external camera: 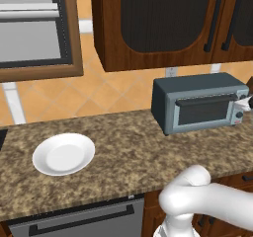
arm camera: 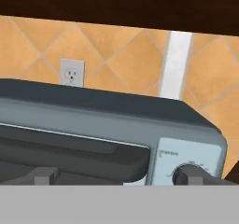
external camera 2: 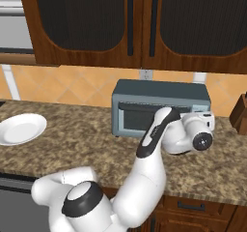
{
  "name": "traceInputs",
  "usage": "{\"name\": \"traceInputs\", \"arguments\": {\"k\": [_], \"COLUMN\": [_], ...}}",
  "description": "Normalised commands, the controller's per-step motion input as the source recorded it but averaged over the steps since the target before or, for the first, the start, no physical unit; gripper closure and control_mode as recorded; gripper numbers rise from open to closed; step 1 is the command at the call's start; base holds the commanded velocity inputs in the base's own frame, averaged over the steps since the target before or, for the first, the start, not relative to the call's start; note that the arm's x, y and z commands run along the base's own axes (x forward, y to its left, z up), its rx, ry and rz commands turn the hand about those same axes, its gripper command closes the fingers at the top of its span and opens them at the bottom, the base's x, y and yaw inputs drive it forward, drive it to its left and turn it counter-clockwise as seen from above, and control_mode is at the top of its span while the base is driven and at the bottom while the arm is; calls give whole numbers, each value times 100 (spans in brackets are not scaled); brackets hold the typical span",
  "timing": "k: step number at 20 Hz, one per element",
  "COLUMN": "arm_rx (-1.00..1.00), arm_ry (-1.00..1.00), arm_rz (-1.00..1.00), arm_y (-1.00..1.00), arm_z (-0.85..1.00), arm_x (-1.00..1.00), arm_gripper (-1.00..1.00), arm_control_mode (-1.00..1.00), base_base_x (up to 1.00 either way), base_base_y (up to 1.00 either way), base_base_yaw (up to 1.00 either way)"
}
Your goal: Pick up the kebab skewer and baguette bread, and place them inside the toaster oven. Close the toaster oven door and start by setting the timer.
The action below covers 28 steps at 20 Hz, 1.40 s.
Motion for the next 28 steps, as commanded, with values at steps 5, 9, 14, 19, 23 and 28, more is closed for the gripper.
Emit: {"name": "traceInputs", "arguments": {"k": [5, 9, 14, 19, 23, 28], "arm_rx": [0, 4, 8, 9, 6, 6], "arm_ry": [4, 2, 0, 0, 0, 0], "arm_rz": [0, 0, 0, 0, 0, 0], "arm_y": [-15, -16, -4, -25, -17, -19], "arm_z": [-1, -12, -16, -11, 0, 0], "arm_x": [-20, -11, 0, 0, 7, 15], "arm_gripper": [-100, -100, -100, -100, -100, -100], "arm_control_mode": [-100, -100, -100, -100, -100, -100], "base_base_x": [0, 0, 0, 0, 0, 0], "base_base_y": [0, 0, 0, 0, 0, 0], "base_base_yaw": [0, 0, 0, 0, 0, 0]}}
